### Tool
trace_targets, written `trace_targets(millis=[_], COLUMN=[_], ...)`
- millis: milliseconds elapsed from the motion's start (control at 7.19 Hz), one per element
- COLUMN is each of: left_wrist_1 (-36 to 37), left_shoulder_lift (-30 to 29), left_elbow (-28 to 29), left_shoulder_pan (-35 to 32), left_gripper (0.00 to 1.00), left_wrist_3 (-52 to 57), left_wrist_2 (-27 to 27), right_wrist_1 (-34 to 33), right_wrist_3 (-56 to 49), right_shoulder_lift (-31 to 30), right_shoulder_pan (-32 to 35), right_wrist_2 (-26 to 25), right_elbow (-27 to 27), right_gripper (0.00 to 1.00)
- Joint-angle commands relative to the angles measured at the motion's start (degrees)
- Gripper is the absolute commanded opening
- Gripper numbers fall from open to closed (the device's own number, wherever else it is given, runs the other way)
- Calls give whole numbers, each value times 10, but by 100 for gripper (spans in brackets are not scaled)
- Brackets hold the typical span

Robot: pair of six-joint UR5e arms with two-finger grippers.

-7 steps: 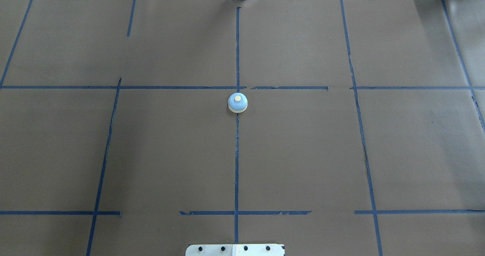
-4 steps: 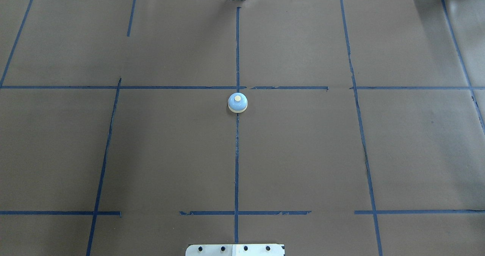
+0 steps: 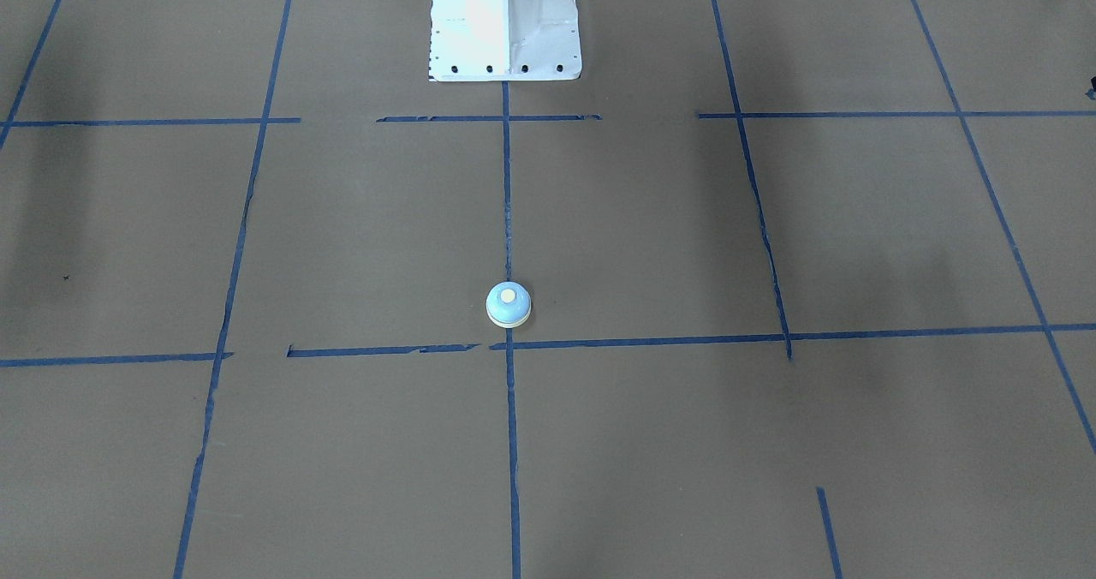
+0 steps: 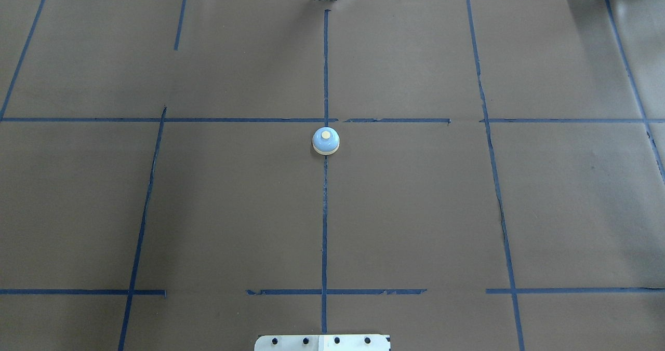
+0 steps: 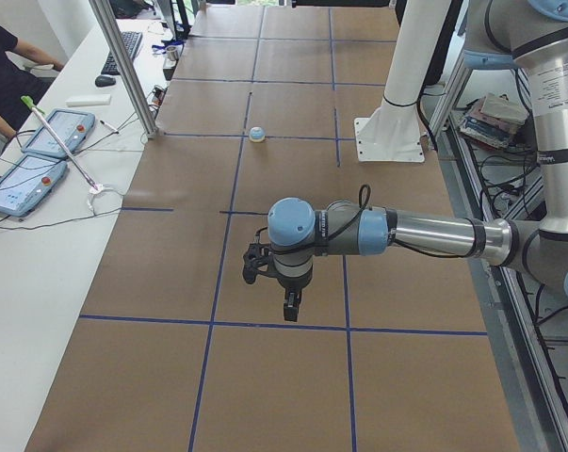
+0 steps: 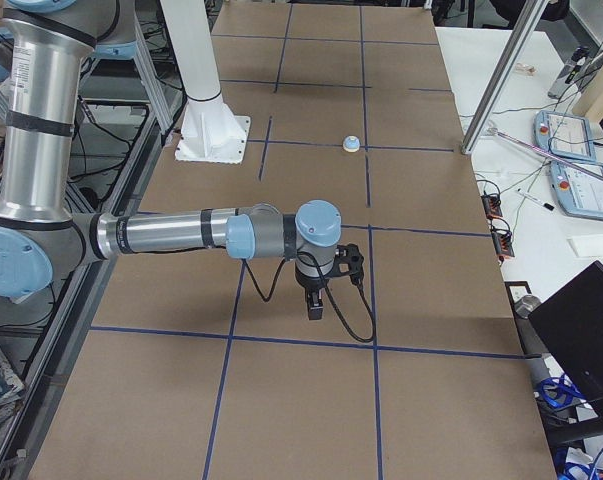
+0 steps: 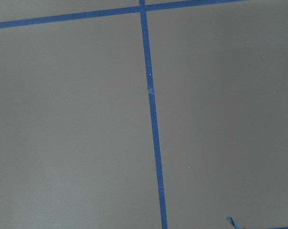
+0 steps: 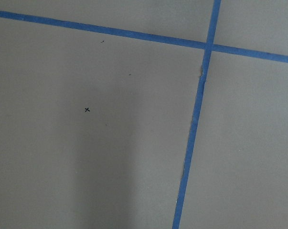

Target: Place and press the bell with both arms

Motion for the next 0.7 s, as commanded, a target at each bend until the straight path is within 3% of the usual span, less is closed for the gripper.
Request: trace_targets(millis=[0,556], left_wrist_1=[-1,8], left_shoulder_lift=[0,-2], left_elbow=[-1,-7], left_shoulder_pan=[1,1], left_gripper=[100,100], left_wrist_3=[2,1], left_wrist_2=[1,0], right_wrist_1=[1,5], right_wrist_3=[0,0], right_shoulder_lift=[0,-2], right_shoulder_pan=[-1,-1], right_wrist_2=[-1,-1], right_elbow=[0,-6], right_gripper=[100,100])
